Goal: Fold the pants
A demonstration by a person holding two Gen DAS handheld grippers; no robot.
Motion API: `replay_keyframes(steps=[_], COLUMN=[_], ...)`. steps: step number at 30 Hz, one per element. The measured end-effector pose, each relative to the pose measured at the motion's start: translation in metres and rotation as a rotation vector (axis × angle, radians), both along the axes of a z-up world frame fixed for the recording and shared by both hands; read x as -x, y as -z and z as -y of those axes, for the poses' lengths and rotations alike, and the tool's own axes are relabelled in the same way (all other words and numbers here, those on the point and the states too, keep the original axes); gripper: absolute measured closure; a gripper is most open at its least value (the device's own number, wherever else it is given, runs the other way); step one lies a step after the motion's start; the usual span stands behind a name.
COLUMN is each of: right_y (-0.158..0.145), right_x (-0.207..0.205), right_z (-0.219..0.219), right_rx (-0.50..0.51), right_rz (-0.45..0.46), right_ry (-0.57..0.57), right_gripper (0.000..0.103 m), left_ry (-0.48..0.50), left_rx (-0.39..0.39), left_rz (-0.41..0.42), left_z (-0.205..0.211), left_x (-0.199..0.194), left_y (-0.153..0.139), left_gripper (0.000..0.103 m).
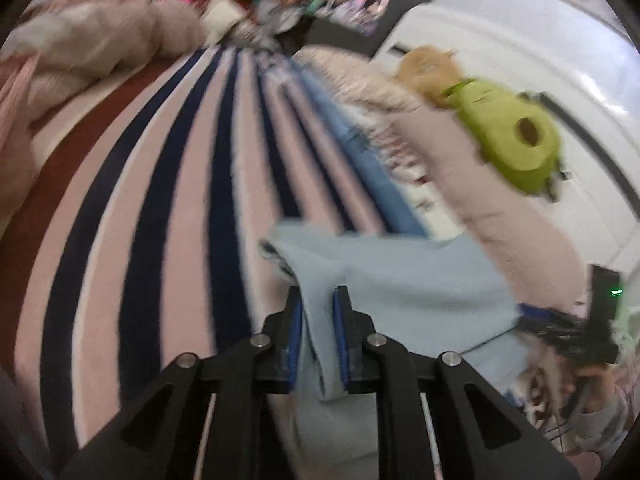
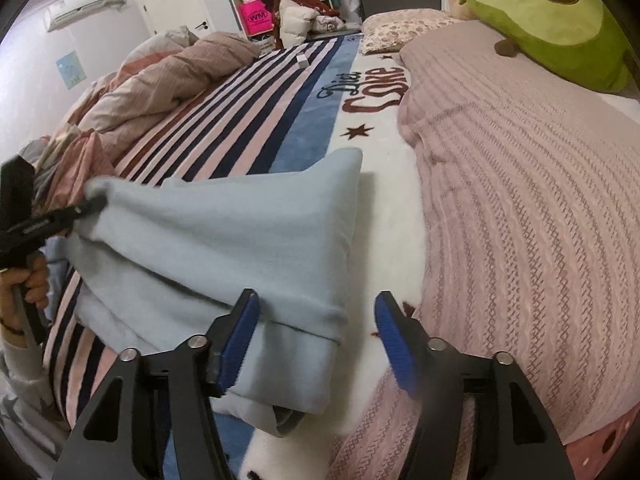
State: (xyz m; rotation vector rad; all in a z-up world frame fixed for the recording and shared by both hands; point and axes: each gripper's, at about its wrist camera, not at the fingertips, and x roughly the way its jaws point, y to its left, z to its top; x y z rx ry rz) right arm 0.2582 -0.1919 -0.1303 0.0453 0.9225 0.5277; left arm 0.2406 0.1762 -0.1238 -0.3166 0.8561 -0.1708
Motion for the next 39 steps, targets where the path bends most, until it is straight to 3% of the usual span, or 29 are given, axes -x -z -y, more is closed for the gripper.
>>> replay_keyframes(steps=[1, 5, 7, 8, 9, 13, 17, 20, 21, 22, 23, 27, 33, 39], right_y=[0.0, -0.003, -0.002, 0.0, 0.003, 0.019, 0.031, 0.035, 0.035, 0.035, 0.034, 0.028, 0.007, -0.014], right_x=[0.0, -0.004, -0.011, -0.015, -0.019, -0.027, -0.029, -0.031, -0.031, -0.03, -0.03, -0.024, -0.013, 0.007], right_z=[-0.001, -0.002, -0.005, -0.007, -0.009, -0.019, -0.023, -0.026, -0.026, -0.025, -0.024, -0.021, -0.019, -0.015], right_rx=[-0.003, -0.046, -0.061, -0.068, -0.075, -0.085, -0.106, -0.12, -0.12, -0.126, -0.138, -0.165, -0.178, -0.185], right_rz=[0.0, -0.004, -0.017, -0.028, -0.047, -0.129, -0.16, -0.163, -0.159, -0.156, -0.157, -0.144, -0.1, -0.076], right_ry=[-0.002, 0.002, -0.001, -0.004, -0.01, -0.035, -0.035, -0.039, -0.038, -0.037, -0.039, -0.052, -0.072, -0.085], right_gripper=[0.038, 0.036, 0.036, 0.036, 0.036, 0.033, 0.033, 0.042, 0.048, 0.059, 0.064, 0.077, 0.081, 0.082], left_ry=[-0.007, -0.056, -0.031, -0.002, 0.018, 0.088, 0.109, 0.108, 0.11, 0.115, 0.115, 0.108, 0.138, 0.158], left_rx=[-0.031, -0.034, 0.047, 0.122, 0.168, 0.227, 0.206, 0.226, 0.218, 0.22, 0.227, 0.192, 0.063, -0.004], left_rz=[-0.029, -0.027, 0.006, 0.003, -0.007, -0.075, -0.068, -0.068, -0.065, -0.063, -0.068, -0.058, 0.055, 0.135], left_z=[-0.002, -0.012, -0.017, -0.019, -0.018, 0.002, 0.02, 0.029, 0.033, 0.036, 0.038, 0.044, 0.065, 0.079], left_x=[0.0, 0.012, 0.015, 0.013, 0.011, 0.003, -0.002, -0.004, -0.005, -0.006, -0.007, -0.004, 0.015, 0.039], left_y=[0.007, 0.013, 0.008, 0.009, 0.012, 0.032, 0.04, 0.042, 0.041, 0.041, 0.042, 0.037, 0.0, -0.032], left_gripper=[0.088, 0.046, 0.034, 0.028, 0.028, 0.028, 0.028, 0.029, 0.033, 0.045, 0.056, 0.081, 0.086, 0.086])
